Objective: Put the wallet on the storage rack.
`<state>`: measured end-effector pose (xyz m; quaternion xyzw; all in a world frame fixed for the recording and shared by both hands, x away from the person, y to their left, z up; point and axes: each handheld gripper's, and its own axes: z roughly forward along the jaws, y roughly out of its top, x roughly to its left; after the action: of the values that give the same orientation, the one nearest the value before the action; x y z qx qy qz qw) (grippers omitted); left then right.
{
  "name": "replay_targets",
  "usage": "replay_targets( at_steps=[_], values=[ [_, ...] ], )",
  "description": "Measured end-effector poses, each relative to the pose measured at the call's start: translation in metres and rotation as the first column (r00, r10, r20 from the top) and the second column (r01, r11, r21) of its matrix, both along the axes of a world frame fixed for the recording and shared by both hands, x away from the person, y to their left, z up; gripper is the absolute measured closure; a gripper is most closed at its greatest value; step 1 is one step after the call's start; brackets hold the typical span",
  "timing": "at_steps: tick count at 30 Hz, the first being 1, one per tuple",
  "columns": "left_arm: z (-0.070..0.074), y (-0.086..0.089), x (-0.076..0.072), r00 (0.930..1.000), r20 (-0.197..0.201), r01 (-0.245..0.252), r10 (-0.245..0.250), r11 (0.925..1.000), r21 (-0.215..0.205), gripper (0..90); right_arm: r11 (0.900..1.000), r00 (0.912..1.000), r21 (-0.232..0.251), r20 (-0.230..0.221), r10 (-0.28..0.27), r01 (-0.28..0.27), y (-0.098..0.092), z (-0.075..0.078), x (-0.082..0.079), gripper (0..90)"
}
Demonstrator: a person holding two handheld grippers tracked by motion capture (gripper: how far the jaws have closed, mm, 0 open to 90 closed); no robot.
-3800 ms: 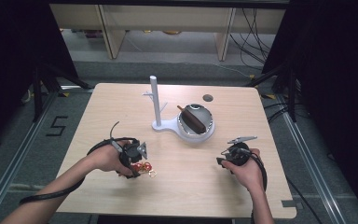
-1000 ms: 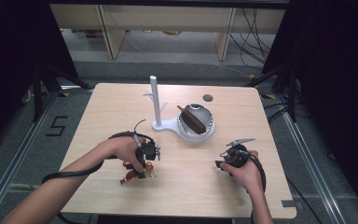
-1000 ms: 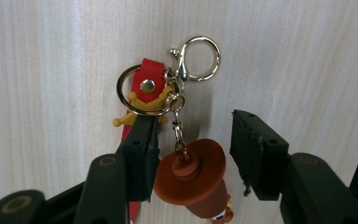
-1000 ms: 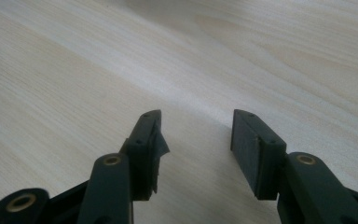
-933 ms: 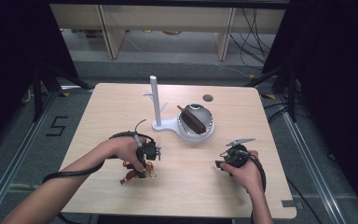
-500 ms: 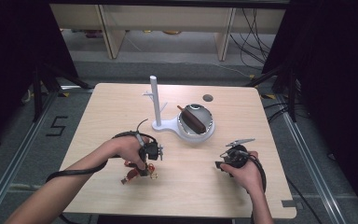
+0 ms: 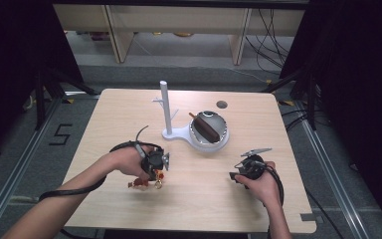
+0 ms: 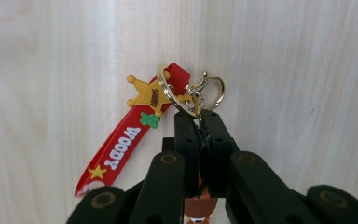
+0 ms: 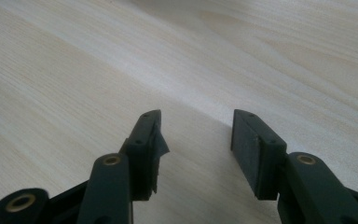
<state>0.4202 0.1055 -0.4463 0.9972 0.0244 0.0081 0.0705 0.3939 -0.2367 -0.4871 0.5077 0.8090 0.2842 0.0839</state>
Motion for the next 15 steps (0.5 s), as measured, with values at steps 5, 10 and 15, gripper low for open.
replay_targets(
  at_steps=[5,10,15],
  values=[
    [0.013,0.012,0.000,0.9974,0.056,-0.043,0.045,0.9981,-0.043,86.4,1.000,1.0000,0.001,-0.002,-0.003,0.003,0.001,0.001,-0.001,53.7],
    [0.025,0.023,0.005,0.9914,0.099,-0.079,0.086,0.9941,-0.074,86.4,1.000,1.0000,-0.002,-0.002,-0.004,0.004,0.001,0.001,-0.001,53.6],
    [0.030,0.028,0.007,0.9916,0.109,-0.065,0.070,0.9968,-0.047,86.4,1.000,1.0000,0.001,-0.002,-0.006,0.006,0.001,0.001,-0.001,53.5]
  ],
)
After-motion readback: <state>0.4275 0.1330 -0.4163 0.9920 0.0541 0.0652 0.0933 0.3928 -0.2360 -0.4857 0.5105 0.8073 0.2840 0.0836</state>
